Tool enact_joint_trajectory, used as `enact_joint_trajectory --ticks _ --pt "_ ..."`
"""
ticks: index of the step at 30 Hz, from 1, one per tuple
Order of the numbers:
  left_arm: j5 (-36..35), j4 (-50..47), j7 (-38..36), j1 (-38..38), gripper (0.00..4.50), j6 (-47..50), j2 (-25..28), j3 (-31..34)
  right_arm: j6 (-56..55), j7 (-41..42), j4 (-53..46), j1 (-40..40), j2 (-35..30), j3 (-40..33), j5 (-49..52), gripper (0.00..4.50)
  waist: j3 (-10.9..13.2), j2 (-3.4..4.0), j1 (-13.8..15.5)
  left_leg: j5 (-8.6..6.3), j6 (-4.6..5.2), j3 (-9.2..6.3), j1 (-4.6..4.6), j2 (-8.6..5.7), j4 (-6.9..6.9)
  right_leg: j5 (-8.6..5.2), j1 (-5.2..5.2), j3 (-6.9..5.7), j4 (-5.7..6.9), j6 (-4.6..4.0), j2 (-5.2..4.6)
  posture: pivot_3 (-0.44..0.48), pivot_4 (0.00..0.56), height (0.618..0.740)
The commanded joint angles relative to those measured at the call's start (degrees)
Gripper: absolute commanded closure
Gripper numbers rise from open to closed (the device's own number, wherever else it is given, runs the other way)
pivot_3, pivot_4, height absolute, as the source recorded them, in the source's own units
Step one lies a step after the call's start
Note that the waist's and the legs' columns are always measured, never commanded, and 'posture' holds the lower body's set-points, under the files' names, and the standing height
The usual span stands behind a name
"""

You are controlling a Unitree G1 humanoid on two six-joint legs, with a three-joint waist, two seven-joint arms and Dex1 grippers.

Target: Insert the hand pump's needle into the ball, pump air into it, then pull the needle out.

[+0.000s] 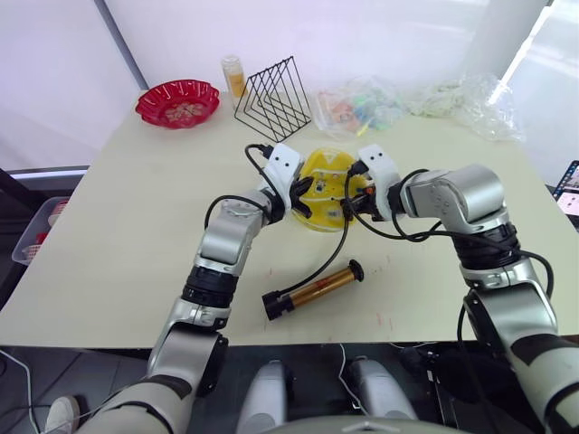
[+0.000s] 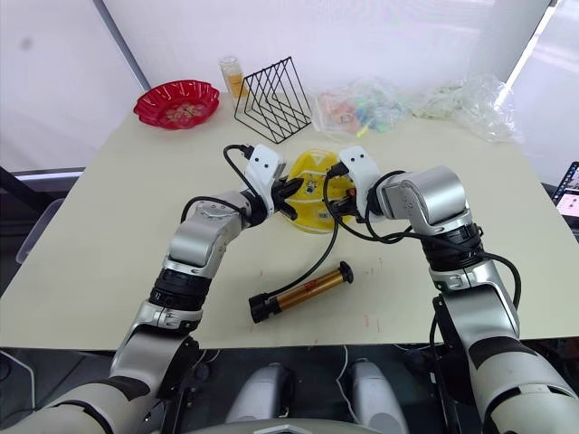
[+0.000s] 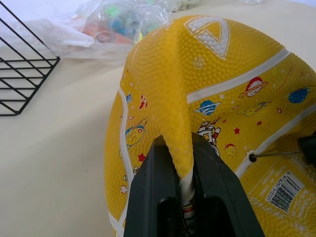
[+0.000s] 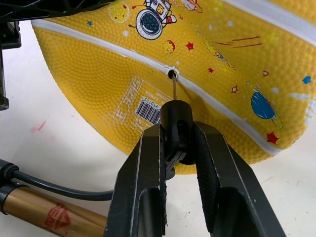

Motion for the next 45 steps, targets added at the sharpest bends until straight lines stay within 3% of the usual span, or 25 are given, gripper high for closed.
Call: enact_joint_trajectory --ticks 1,25,45 --pt "0.11 -1.95 -0.24 0.18 4.46 -0.21 0.34 -0.08 -0.96 -0.39 0.86 -0.23 0.05 0.64 -1.20 4.20 0.00 0.00 -0.03 0.00 0.00 0.00 0.00 0.00 0.00 0.00 0.00 0.00 0.00 0.00 0.00 0.000 0.150 0.735" --pt "-2.49 -5.64 -4.43 3.25 4.46 0.52 -0.64 -1.28 -2.06 -1.02 14.52 -9.95 6.11 1.92 -3.88 4.20 -0.03 0.02 -1.45 0.00 0.00 -0.01 0.08 0.01 0.00 0.01 0.01 0.00 0.06 -0.01 0.02 0.000 0.150 0.735" --pt "-3.02 -5.47 -5.05 3.97 4.46 1.01 -2.10 -0.95 -3.96 0.56 16.94 -11.07 13.56 0.90 -5.45 4.20 -0.12 0.02 -2.76 0.03 -0.04 -0.05 0.19 0.02 0.00 0.02 0.06 0.01 0.11 -0.01 0.03 0.000 0.150 0.735"
